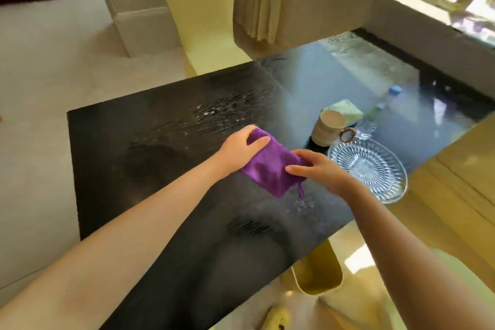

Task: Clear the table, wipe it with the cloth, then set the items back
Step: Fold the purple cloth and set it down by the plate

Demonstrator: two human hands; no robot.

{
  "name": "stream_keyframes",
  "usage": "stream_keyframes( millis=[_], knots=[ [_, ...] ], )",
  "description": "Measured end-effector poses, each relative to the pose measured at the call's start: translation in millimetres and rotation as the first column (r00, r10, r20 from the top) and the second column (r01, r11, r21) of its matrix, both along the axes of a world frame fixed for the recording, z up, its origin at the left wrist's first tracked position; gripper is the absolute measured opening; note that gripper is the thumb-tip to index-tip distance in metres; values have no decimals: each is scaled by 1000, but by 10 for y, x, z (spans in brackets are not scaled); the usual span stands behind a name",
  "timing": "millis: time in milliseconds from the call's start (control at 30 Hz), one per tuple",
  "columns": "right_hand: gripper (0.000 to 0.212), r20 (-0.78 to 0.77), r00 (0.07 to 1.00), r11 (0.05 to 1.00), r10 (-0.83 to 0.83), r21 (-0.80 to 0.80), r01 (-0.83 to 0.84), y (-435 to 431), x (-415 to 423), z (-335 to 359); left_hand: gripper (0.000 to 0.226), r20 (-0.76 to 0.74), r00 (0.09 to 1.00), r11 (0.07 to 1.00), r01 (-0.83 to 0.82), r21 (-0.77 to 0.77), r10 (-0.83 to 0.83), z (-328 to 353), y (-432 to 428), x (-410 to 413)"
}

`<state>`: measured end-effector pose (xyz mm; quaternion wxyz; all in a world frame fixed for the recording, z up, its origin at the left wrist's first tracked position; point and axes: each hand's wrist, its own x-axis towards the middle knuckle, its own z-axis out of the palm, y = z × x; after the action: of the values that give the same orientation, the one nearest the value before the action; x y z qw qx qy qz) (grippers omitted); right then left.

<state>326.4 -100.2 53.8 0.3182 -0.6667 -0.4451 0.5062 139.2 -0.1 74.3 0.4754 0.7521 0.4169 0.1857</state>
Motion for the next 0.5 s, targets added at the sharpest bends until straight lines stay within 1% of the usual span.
stream_keyframes(
  millis=[67, 100, 167, 200, 267, 300, 333, 400, 467, 500],
  knots=[
    [21, -114, 989, 995, -99, 15, 101, -255, 279, 182, 25, 67, 997, 999, 40, -9, -40, 193, -137, 327],
    [21, -213, 964, 985, -161, 19, 169, -385, 404, 254, 26, 90, 994, 998, 60, -1, -60, 265, -218, 487],
    [27, -409, 864, 945, -295, 10, 328, -615, 641, 377, 27, 132, 988, 997, 76, 20, -78, 367, -384, 821],
    [32, -460, 814, 916, -354, 4, 401, -713, 760, 434, 27, 158, 984, 997, 76, 29, -80, 409, -469, 996],
    [41, -507, 743, 856, -436, 20, 517, -887, 1030, 539, 21, 202, 976, 996, 68, 56, -78, 505, -631, 1372],
    [44, -527, 721, 835, -451, 37, 549, -964, 1170, 587, 17, 222, 973, 996, 54, 66, -67, 549, -705, 1556],
    [46, -537, 711, 823, -454, 53, 565, -1033, 1307, 631, 15, 242, 969, 997, 32, 64, -47, 580, -775, 1741],
    [48, -496, 727, 812, -475, 73, 580, -1174, 1569, 684, 15, 267, 964, 999, -19, 35, 9, 602, -913, 2098],
    [38, -441, 726, 786, -527, 72, 614, -1344, 1805, 653, 18, 252, 966, 997, -44, -61, 58, 560, -1069, 2395],
    [31, -436, 704, 763, -561, 59, 644, -1439, 1924, 604, 20, 248, 967, 986, -16, -168, 58, 517, -1145, 2514]
  ],
)
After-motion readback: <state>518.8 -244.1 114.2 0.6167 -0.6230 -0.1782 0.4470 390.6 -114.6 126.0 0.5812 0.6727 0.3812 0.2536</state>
